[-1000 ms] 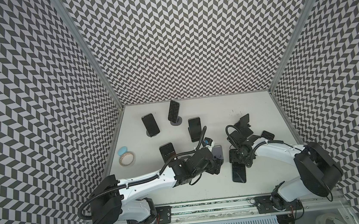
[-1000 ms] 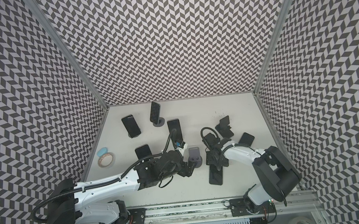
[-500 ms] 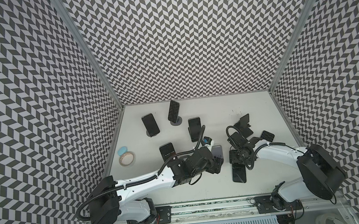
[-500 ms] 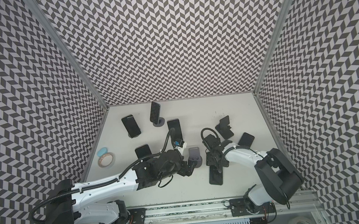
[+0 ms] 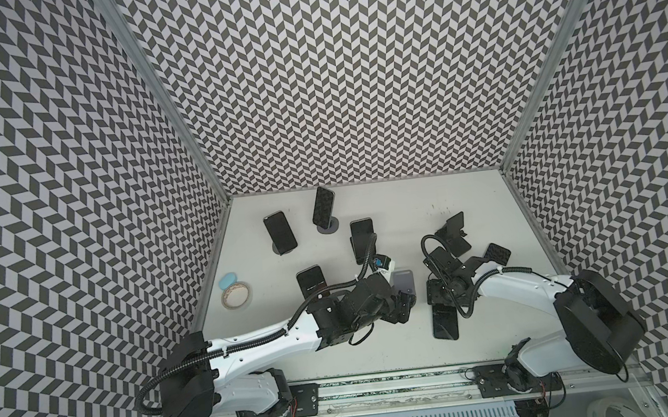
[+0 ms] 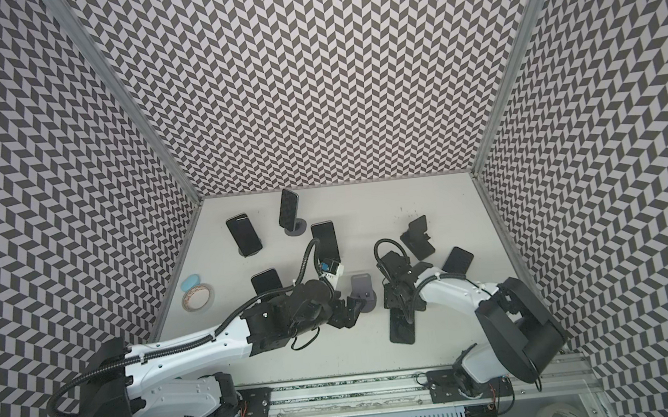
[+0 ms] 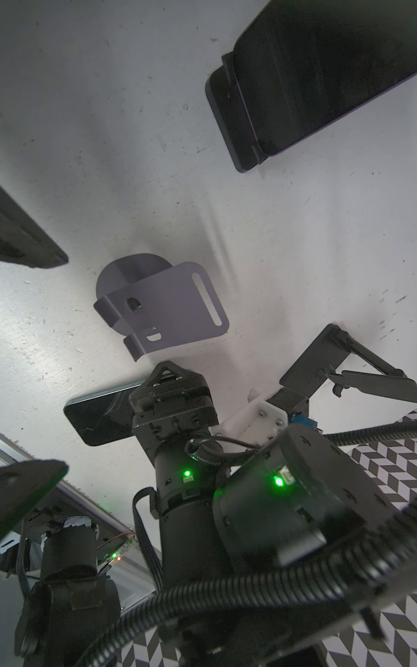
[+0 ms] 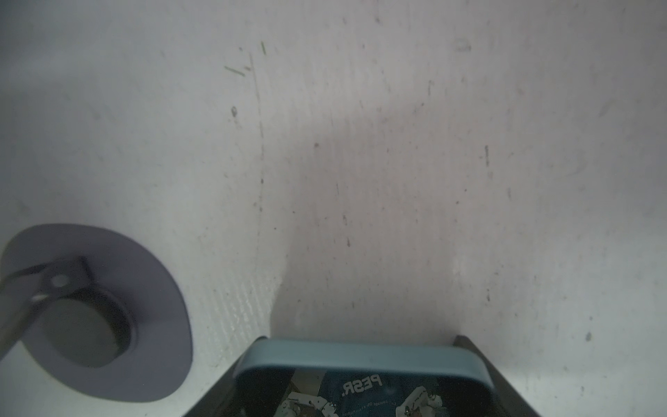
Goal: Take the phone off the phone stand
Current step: 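Set the teal-edged phone flat on the table and open the right gripper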
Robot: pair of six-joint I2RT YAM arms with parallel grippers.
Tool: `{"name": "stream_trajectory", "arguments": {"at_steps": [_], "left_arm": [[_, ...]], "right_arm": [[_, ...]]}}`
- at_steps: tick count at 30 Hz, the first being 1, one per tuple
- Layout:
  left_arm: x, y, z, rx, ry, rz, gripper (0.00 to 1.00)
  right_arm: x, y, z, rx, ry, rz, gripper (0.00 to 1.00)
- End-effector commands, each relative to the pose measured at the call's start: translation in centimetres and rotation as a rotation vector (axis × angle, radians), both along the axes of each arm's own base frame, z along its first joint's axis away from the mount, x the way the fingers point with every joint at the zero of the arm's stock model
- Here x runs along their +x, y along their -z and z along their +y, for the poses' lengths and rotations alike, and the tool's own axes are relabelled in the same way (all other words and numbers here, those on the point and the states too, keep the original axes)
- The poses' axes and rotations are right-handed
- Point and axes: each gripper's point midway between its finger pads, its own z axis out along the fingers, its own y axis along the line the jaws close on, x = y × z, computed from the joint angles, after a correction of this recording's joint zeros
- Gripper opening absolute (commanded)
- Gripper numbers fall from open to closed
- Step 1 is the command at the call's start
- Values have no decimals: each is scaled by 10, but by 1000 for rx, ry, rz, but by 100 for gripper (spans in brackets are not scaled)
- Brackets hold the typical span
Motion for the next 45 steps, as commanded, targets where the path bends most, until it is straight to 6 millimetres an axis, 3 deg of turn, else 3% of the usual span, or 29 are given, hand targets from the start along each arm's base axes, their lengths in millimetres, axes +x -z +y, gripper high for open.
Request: {"name": "stream_trajectory", "arguments": {"at_steps": [1,18,45], "left_arm": [[1,-3,3,-12,-21,-5,84],[4,-4,7,4,-34,-23,84],[1,-10,14,-12,-53,-10,84]], "right_arm": [[-6,17,-4,-24,1,21,56],[-7,27,-5,-40,-6,42,67],[-8,20,-2,-15,-6,33,80]]}}
